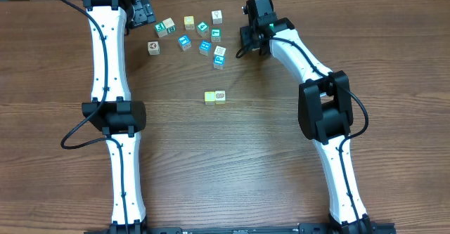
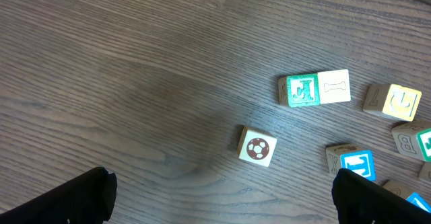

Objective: Form a horizontal line
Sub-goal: 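Reach the right gripper forward to the pretzel-picture block, then close the right gripper on the pretzel block and lift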

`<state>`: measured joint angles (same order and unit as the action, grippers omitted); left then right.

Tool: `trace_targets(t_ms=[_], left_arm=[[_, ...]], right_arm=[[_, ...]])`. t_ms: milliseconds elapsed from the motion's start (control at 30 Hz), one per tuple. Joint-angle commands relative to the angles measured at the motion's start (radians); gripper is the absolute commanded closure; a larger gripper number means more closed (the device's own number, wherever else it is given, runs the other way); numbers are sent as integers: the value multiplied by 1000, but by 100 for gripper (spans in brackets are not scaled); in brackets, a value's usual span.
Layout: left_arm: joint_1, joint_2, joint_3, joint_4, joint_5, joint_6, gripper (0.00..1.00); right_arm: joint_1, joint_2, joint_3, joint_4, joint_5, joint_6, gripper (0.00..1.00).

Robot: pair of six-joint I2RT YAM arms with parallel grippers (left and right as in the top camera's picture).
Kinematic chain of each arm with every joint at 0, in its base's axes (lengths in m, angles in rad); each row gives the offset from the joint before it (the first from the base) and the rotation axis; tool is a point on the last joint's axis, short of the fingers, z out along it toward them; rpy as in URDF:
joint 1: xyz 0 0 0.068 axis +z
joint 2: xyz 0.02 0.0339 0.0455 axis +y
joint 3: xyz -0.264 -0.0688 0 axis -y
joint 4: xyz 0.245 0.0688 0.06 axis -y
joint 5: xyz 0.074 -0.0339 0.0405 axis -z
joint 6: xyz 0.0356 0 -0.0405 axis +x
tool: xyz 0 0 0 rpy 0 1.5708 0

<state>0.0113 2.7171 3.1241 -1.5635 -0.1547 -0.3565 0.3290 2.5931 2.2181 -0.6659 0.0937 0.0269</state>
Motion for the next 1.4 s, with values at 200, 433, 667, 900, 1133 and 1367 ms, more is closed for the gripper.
trace_targets(t_ms=[200, 433, 667, 900, 1133, 1367], left_arm=[[2, -30, 18, 1, -10, 12, 0], [2, -30, 18, 1, -10, 12, 0], [2, -30, 18, 1, -10, 12, 0], [2, -30, 18, 1, -10, 12, 0], [2, -30, 18, 1, -10, 12, 0], [2, -30, 18, 1, -10, 12, 0]], right_arm=[[2, -33, 22, 13, 3, 1, 38], [2, -42, 22, 38, 3, 1, 50], [2, -58, 22, 44, 3, 1, 51], [2, -84, 22, 37, 3, 1, 62], [2, -112, 22, 22, 3, 1, 73], [2, -171, 22, -31, 3, 1, 74]])
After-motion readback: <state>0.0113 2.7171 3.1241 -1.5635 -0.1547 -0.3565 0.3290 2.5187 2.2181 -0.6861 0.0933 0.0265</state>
